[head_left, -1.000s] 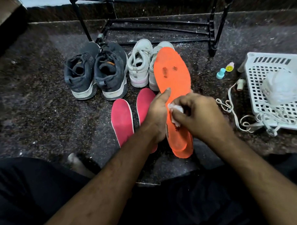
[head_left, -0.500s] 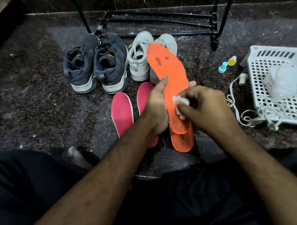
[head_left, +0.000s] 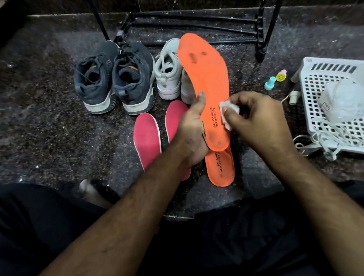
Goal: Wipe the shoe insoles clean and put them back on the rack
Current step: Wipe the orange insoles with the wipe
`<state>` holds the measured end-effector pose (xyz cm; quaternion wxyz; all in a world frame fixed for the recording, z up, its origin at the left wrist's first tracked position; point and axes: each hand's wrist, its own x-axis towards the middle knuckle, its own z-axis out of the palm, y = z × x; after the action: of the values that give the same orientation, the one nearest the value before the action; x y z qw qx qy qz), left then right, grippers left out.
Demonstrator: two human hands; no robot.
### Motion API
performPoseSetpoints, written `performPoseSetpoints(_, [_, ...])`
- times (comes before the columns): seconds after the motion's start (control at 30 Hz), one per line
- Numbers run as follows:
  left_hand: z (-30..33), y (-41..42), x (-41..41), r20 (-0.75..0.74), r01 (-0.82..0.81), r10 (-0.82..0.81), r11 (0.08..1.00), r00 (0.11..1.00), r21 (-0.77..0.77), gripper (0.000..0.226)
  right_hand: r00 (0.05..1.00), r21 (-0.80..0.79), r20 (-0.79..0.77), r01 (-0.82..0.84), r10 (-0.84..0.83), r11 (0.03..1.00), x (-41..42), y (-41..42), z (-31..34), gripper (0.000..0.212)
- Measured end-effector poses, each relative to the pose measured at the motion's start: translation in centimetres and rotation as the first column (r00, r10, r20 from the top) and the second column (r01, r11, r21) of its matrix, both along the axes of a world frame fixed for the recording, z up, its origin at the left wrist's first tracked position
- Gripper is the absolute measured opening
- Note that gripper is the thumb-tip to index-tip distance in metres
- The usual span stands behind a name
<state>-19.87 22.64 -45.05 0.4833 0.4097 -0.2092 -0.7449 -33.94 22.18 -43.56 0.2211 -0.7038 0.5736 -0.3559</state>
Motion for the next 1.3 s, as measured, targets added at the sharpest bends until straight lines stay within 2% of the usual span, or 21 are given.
performPoseSetpoints(0.07, [-0.2, 0.1, -0.2, -0.023, -0.033, 0.033, 0.999, 0.999, 0.022, 0.064, 1.000, -0.017, 0.027, -0.010, 0.010, 1.000, 0.6, 0.1, 0.3, 0.011])
performPoseSetpoints(0.17, [-0.1, -0.5, 0.6, -0.055, 0.013, -0.011, 0.999, 0.998, 0.031, 0.075, 0.972, 0.025, -0.021, -0.233, 0.234, 0.972, 2.0, 2.1, 0.2, 0.003])
performPoseSetpoints(0.23, [-0.3, -0.9, 1.2, -0.066, 0.006, -0.006, 1.000, 0.998, -0.007, 0.080, 0.954, 0.104, -0.072, -0.282, 0.290, 0.954, 1.6, 2.7, 0.3, 0.001])
performPoseSetpoints(0.33, [-0.2, -0.9, 0.9, -0.064, -0.052, 0.049, 0.998, 0.997, -0.040, 0.071, 0.980, 0.150, -0.110, -0.151, 0.168, 0.977, 0.0, 1.4, 0.4, 0.006])
performPoseSetpoints(0.43, [-0.5, -0.9, 0.5, -0.069, -0.113, 0.106, 0.986, 0.992, -0.119, 0.050, 0.999, 0.115, -0.038, -0.024, 0.028, 0.993, -1.0, 0.4, 1.1, 0.004])
performPoseSetpoints(0.53, [-0.6, -0.6, 0.1, -0.025, -0.085, 0.082, 0.983, 0.996, -0.165, 0.035, 0.994, 0.067, 0.016, 0.103, -0.105, 0.992, -2.0, -0.2, 1.2, 0.009])
performPoseSetpoints(0.6, [-1.0, -0.3, -0.3, 0.047, -0.050, 0.060, 0.978, 0.997, -0.205, 0.027, 0.982, 0.107, 0.100, 0.151, -0.162, 0.983, -2.6, -0.5, 1.1, 0.014])
performPoseSetpoints(0.7, [-2.3, -0.1, -1.8, 0.174, -0.024, 0.071, 0.966, 0.982, -0.256, 0.035, 0.949, 0.179, 0.250, 0.150, -0.193, 0.972, -3.1, -1.0, 0.6, 0.007])
performPoseSetpoints(0.8, [-3.2, 0.1, -3.1, 0.244, -0.008, 0.075, 0.964, 0.967, -0.265, 0.050, 0.952, 0.179, 0.238, 0.150, -0.191, 0.972, -3.4, -0.9, 0.1, 0.029])
performPoseSetpoints(0.9, [-2.8, 1.0, -4.7, 0.286, 0.027, 0.042, 0.971, 0.957, -0.236, 0.046, 0.952, 0.214, 0.227, 0.155, -0.204, 0.964, -4.3, -0.2, -0.3, 0.038])
performPoseSetpoints(0.97, [-2.4, 1.6, -6.0, 0.266, 0.030, 0.035, 0.971, 0.963, -0.236, 0.045, 0.932, 0.274, 0.244, 0.199, -0.268, 0.941, -4.9, -0.2, -0.4, 0.034])
performPoseSetpoints(1.1, [-2.4, 2.2, -7.9, 0.276, -0.011, 0.071, 0.977, 0.958, -0.215, 0.046, 0.898, 0.307, 0.286, 0.246, -0.336, 0.919, -5.8, 0.3, -0.8, 0.007])
performPoseSetpoints(1.17, [-2.5, 2.5, -8.7, 0.369, 0.009, 0.085, 0.970, 0.926, -0.244, 0.050, 0.905, 0.315, 0.246, 0.264, -0.348, 0.912, -6.3, 0.6, -1.6, 0.015])
performPoseSetpoints(1.3, [-3.6, 2.4, -9.3, 0.633, 0.094, 0.098, 0.960, 0.768, -0.263, 0.057, 0.913, 0.413, 0.151, 0.290, -0.379, 0.863, -6.6, 0.3, -3.0, 0.018])
